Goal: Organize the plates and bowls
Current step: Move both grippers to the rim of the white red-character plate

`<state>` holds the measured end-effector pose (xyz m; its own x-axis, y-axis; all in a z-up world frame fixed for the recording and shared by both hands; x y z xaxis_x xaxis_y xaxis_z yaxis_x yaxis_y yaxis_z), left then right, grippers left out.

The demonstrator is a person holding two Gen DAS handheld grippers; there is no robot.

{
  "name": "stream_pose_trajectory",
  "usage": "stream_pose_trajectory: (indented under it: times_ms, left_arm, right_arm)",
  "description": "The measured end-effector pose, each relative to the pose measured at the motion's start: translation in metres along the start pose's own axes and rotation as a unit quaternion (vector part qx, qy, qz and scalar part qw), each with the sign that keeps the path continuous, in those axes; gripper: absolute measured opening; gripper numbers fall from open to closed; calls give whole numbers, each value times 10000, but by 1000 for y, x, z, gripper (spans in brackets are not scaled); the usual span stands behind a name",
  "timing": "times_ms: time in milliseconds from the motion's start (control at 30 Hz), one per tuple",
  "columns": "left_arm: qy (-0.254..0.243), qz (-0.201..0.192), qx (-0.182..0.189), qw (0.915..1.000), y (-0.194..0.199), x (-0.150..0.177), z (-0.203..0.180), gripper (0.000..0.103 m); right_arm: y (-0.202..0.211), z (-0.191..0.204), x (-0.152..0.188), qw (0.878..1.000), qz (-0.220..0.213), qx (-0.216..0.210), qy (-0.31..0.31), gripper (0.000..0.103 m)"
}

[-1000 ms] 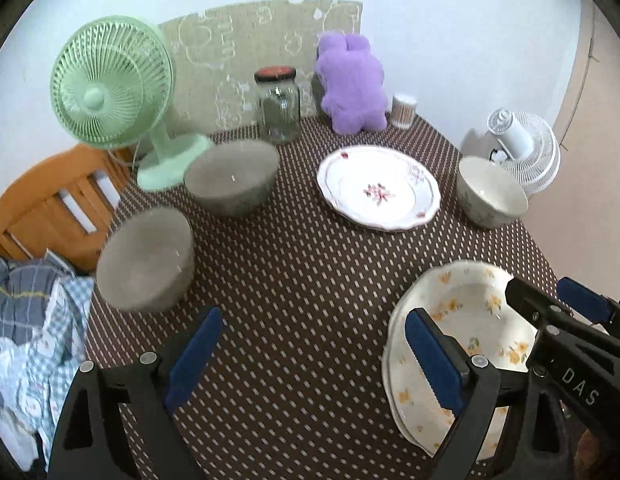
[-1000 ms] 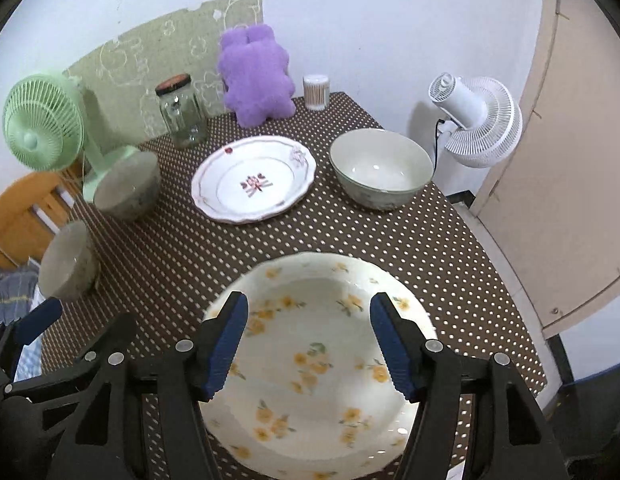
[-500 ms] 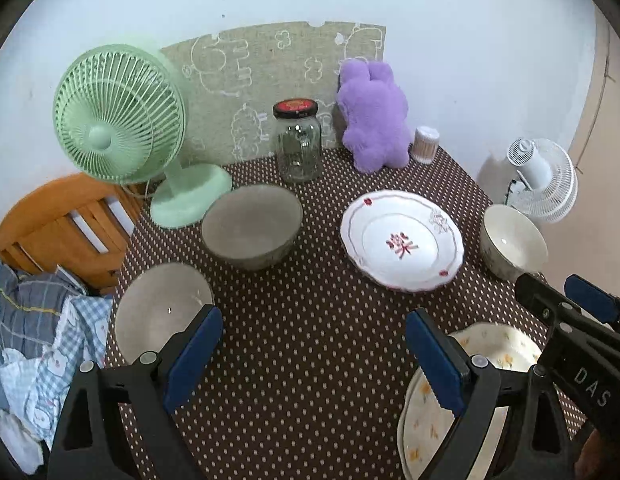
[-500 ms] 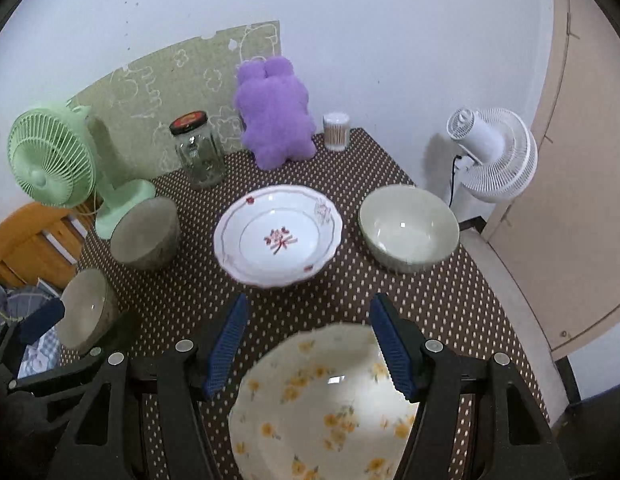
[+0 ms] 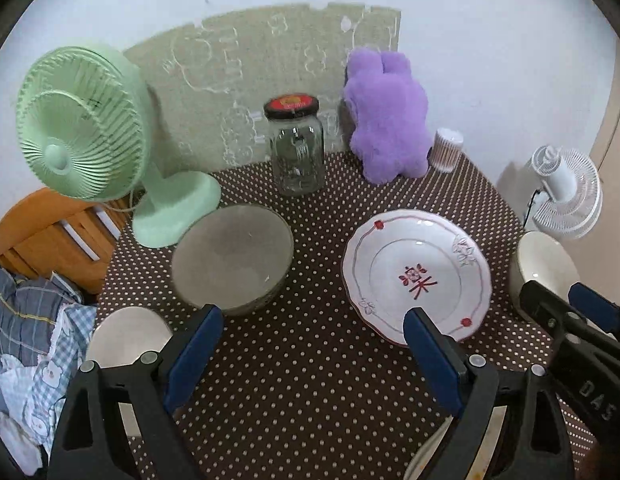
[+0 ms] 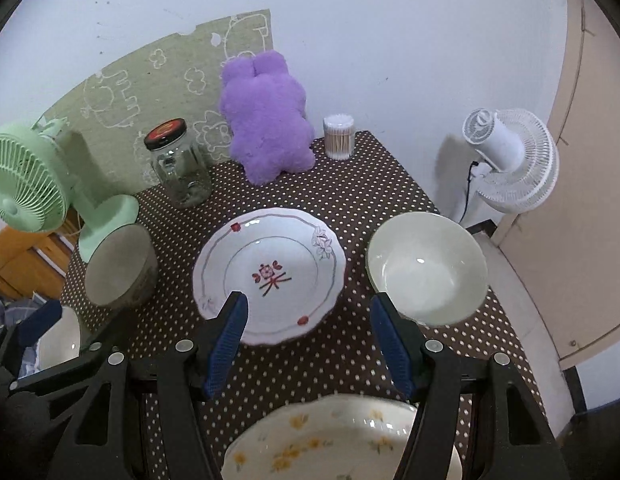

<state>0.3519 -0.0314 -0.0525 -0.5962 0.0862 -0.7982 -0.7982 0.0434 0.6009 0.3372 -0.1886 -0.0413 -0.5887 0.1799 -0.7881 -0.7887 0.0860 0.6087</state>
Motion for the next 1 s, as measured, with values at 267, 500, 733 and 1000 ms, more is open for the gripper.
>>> stream_pose_trajectory:
  times_ms: [267,500,733,1000]
  left_arm:
    - [-210,213,1,9996,-44,10,-9,86]
    - [-303,538,119,9980,-78,25,-19,81]
    - [-312,718,223,9967,-99,33,-29,74]
    - [-332,826,388,9953,-116,36,-43,63]
  right_arm:
    - [-42,1,11,9994,324,-106,-55,65]
    - [-70,0,24,9981,607,-44,-54,61]
    - [-93,3,33,9973,723,121,42,54]
    - [-112,-4,37,9965,772,305,55,51]
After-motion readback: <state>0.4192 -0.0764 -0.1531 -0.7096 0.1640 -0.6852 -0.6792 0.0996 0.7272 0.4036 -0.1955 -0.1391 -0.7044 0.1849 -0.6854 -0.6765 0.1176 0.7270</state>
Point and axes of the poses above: each gripper's, at about its wrist camera, not at the fingertips, and y roughly against the way its jaws point, z to its left, x to its underside, the point moved 5 cm from there along -y, roughly the way its jaws point, and after that the axes turned 13 degrees about -z, right-handed, at the moved point
